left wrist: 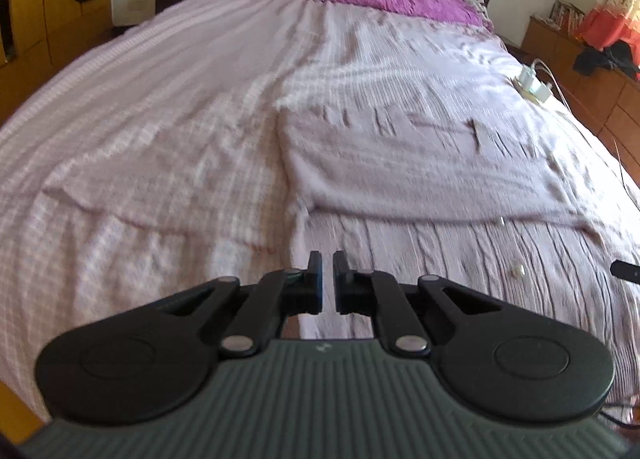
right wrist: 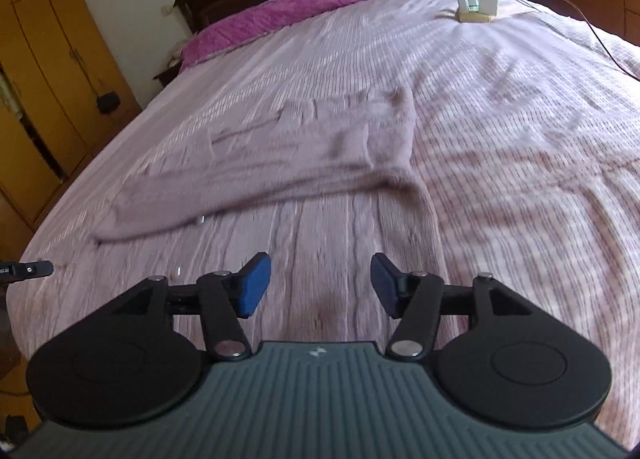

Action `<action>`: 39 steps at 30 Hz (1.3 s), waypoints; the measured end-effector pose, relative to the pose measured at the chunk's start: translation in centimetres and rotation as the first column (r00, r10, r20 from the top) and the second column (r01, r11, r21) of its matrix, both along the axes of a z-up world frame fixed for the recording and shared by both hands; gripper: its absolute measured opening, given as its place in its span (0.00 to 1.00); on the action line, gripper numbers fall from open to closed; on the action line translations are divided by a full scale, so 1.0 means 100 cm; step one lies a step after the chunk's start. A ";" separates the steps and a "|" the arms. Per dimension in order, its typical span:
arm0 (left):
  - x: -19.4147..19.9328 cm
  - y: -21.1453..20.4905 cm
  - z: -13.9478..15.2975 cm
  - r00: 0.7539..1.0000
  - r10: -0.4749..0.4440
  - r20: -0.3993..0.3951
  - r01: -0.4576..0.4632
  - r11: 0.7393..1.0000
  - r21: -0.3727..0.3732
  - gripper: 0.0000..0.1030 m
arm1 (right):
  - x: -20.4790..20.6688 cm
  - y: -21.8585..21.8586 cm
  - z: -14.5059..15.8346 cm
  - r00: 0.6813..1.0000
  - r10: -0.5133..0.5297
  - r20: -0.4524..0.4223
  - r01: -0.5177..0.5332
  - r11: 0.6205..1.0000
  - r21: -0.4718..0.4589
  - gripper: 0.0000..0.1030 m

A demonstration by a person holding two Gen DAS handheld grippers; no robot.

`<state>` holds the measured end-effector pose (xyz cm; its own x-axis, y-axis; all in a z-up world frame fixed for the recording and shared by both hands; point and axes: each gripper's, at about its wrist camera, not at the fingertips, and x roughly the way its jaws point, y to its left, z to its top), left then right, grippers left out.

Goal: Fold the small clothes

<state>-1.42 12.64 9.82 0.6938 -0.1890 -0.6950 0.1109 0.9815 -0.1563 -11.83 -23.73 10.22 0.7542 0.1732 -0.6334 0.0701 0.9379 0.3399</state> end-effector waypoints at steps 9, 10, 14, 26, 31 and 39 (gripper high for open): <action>-0.030 -0.013 -0.034 0.996 -0.057 -0.072 0.056 0.998 -0.006 0.08 | -0.041 -0.003 -0.006 0.999 0.023 -0.023 -0.025 0.997 -0.074 0.67; -0.031 -0.014 -0.037 0.995 -0.062 -0.081 0.062 0.998 -0.002 0.08 | -0.044 -0.003 -0.006 0.999 0.021 -0.027 -0.024 0.996 -0.083 0.67; -0.035 -0.019 -0.045 0.990 -0.079 -0.117 0.081 0.997 0.009 0.08 | -0.056 -0.011 -0.010 0.999 0.006 -0.052 -0.011 0.996 -0.090 0.68; -0.048 -0.024 -0.051 0.990 -0.102 -0.102 0.110 0.992 0.067 0.44 | -0.071 -0.026 -0.027 0.992 0.006 -0.130 -0.018 0.995 -0.096 0.70; -0.054 -0.019 -0.051 0.991 -0.090 -0.102 0.098 0.992 0.077 0.45 | -0.072 -0.023 -0.035 0.988 0.031 -0.149 -0.042 0.997 -0.072 0.70; -0.067 -0.013 -0.049 0.993 -0.076 -0.093 0.084 0.993 0.086 0.44 | -0.077 -0.018 -0.039 0.984 0.087 -0.154 -0.094 0.995 -0.042 0.71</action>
